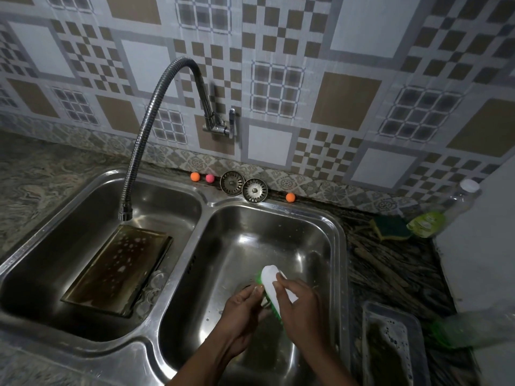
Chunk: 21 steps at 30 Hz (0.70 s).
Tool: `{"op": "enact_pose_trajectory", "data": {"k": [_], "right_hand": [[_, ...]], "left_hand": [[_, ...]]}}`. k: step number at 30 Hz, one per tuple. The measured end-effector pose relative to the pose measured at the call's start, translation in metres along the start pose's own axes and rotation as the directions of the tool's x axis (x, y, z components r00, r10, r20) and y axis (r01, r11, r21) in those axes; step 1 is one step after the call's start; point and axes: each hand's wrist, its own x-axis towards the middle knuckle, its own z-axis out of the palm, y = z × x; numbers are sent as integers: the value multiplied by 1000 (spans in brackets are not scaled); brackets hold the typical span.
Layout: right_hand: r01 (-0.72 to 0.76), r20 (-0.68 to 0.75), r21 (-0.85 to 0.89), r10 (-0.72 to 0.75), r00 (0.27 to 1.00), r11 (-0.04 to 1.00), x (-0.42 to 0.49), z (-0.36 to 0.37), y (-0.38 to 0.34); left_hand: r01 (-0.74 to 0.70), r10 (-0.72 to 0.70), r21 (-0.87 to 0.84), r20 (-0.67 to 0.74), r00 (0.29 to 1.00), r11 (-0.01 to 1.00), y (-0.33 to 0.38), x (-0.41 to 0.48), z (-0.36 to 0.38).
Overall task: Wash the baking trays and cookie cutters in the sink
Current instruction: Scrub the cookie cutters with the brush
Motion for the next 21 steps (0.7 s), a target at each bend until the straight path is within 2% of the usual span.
{"op": "enact_pose_trajectory", "data": {"k": [4, 8, 13, 15, 17, 19, 21], "right_hand": [[-65, -58, -7, 65, 996, 998, 9, -7, 4], [-83, 6, 96, 82, 997, 992, 8, -5, 0], [-187, -9, 128, 190, 982, 974, 14, -7, 6], [-145, 8, 135, 145, 989, 980, 13, -17, 6], [-91, 87, 128, 80, 993, 988, 12, -24, 4], [-25, 173, 56, 15, 985, 998, 13, -25, 4], [15, 170, -7, -14, 985, 1000, 16, -24, 5]], "left_hand": [[3, -3, 63, 11, 1000, 998, 2, -1, -1], [16, -15, 42, -18, 1000, 999, 3, 3, -1], [-39, 30, 124, 77, 997, 991, -4, 2, -8], [-49, 46, 242, 20, 999, 969, -3, 4, -12], [-68, 77, 363, -10, 997, 929, 0, 6, -16], [-125, 119, 468, 42, 992, 875, 2, 6, -17], [-175, 130, 523, 121, 984, 834, 6, 5, -14]]}}
